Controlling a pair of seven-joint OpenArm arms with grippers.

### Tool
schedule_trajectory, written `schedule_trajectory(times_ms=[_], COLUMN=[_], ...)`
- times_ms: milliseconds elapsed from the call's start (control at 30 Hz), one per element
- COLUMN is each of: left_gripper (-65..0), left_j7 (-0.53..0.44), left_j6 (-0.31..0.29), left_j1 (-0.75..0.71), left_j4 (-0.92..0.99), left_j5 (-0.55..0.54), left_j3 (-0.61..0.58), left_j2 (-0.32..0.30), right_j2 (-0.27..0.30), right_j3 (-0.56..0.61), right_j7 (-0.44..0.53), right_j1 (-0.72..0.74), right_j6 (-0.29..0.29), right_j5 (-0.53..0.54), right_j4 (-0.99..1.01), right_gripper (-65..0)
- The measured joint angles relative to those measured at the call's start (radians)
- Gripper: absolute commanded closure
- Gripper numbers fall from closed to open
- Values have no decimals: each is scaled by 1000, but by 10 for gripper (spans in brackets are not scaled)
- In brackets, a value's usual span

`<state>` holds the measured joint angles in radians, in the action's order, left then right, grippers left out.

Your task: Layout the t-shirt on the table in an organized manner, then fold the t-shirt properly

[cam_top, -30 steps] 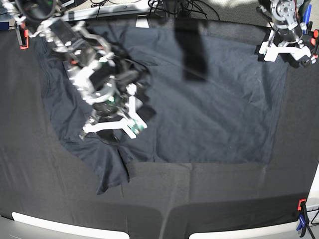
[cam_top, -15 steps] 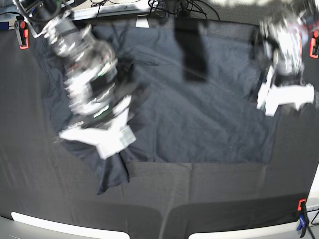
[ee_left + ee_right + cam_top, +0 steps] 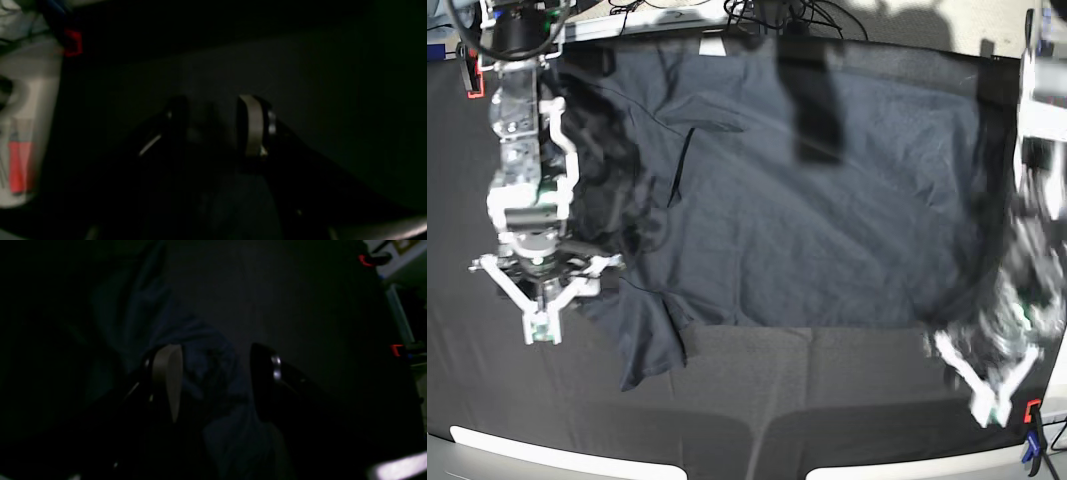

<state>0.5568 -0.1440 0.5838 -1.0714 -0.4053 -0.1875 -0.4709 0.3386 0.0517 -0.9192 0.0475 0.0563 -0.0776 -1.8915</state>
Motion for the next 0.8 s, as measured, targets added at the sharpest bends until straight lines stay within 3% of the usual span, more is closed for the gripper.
schedule_trajectory(times_ms=[133, 267, 333, 467, 800], left_gripper=[-224, -224, -224, -224, -224], left_j7=[-44, -164, -224, -281, -345], left_j6=[-129, -251, -270, -307, -365], left_j1=[170, 270, 282, 246, 135], left_j4=[383, 707, 817, 904, 900], left_j5=[-115, -113, -113, -119, -177], left_j3=[60, 80, 82, 82, 83], left_j2=[10, -2, -6, 0, 23], right_j2=[-9, -9, -9, -9, -9], right_j3=[-1, 0, -1, -1, -1], right_j7=[-7, -26, -30, -43, -51], right_j1=[-16, -20, -19, -20, -20], right_j6=[-8, -8, -8, -8, -11], right_j5=[-4, -3, -4, -3, -3], right_j4=[0, 0, 0, 0, 0], right_gripper=[-318, -318, -318, -318, -318])
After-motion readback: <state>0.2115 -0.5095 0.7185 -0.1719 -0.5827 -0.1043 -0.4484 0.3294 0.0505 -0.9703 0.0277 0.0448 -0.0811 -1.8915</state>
